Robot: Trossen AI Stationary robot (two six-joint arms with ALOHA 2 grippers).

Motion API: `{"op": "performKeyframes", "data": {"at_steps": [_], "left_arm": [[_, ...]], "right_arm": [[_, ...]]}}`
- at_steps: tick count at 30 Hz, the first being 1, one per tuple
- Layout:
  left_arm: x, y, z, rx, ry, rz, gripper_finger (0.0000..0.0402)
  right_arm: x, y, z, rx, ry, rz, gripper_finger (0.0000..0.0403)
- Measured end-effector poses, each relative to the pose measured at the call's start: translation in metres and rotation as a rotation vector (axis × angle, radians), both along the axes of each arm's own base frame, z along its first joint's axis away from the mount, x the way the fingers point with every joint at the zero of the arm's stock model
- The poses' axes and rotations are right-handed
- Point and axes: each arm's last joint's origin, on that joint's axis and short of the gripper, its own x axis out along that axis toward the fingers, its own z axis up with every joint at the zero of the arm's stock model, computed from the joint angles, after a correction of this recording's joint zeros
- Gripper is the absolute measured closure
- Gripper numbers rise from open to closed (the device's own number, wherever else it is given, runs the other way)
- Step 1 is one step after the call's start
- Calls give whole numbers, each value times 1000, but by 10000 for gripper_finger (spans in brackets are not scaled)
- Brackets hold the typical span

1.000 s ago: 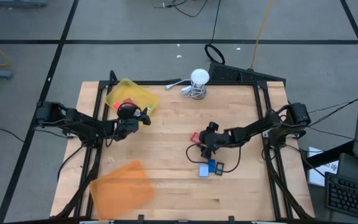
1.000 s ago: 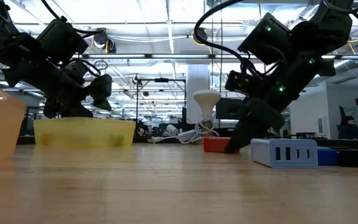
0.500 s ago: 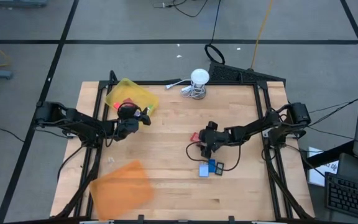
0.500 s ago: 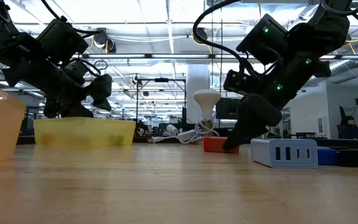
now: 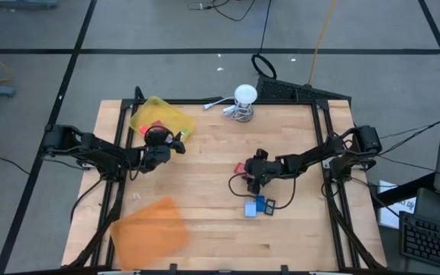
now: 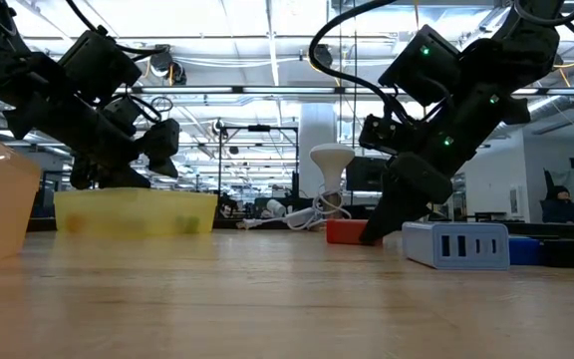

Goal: Pick & Place Office items
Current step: Put the red charger adapter into the yellow bin

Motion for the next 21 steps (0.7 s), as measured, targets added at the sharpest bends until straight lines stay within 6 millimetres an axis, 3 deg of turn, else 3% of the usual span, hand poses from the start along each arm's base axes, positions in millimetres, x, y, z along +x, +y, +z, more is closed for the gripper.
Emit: {"op": "performKeyframes", "data": {"at_steps": [8, 21], "left_arm": [[0, 0, 0, 0, 0, 0, 136], [0, 0, 0, 0, 1, -1, 140]], "right_arm": [[0, 0, 0, -3, 0, 3, 180], [0, 0, 0, -5, 1, 6, 175]]}}
